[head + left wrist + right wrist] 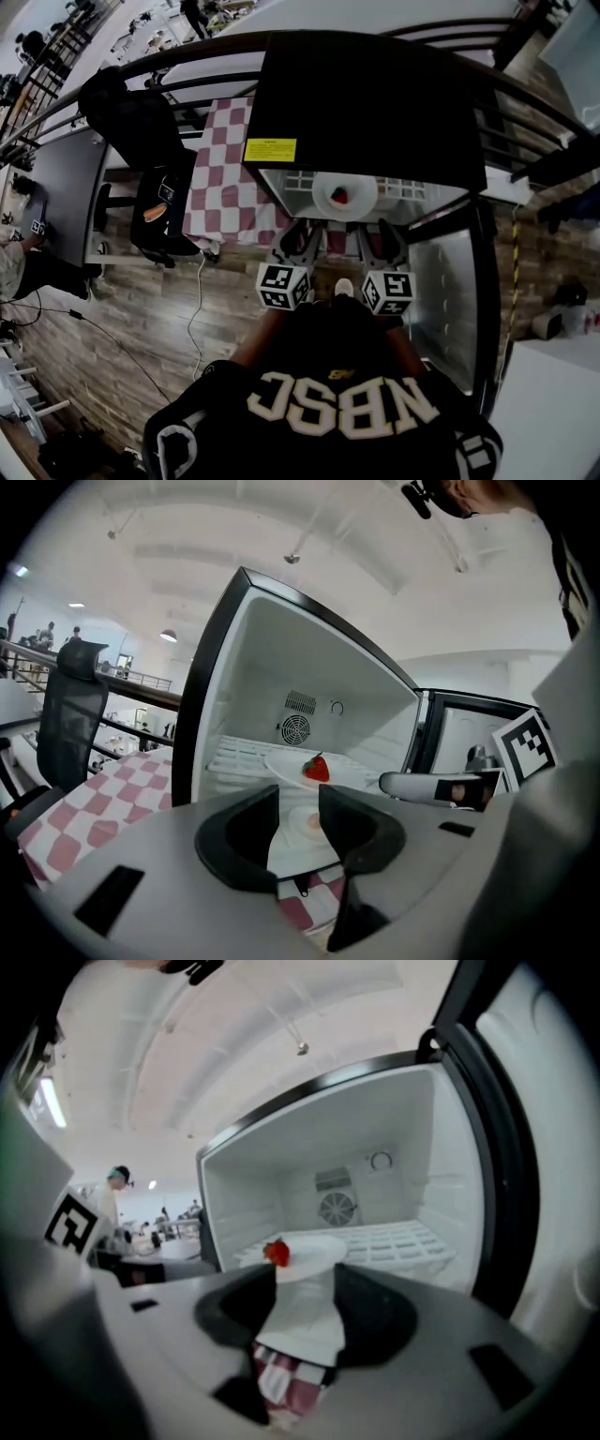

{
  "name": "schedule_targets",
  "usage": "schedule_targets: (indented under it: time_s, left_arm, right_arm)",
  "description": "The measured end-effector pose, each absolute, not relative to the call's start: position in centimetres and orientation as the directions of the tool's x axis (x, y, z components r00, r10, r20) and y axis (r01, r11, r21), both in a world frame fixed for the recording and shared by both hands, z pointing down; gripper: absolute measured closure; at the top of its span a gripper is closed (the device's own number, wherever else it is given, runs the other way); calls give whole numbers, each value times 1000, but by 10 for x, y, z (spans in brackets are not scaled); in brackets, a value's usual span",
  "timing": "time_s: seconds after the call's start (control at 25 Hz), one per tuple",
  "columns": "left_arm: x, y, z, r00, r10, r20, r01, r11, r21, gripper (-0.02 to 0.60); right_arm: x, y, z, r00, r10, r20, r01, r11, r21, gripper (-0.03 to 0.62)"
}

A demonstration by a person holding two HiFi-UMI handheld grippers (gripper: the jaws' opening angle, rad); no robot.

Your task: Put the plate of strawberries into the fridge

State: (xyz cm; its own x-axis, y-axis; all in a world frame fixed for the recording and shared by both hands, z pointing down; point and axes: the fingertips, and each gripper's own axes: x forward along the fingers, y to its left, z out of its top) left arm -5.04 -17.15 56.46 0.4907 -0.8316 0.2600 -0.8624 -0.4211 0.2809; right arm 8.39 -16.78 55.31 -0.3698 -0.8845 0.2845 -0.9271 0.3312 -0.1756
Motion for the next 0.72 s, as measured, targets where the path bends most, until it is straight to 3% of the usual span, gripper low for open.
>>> schedule_targets:
  time_s: [0.72]
  left_arm:
    - [-31,-179,570,543,-789,286,-838,-486,250,525]
  right_arm:
    - [62,-170,565,-394,-852,345,-917,386,-95,497]
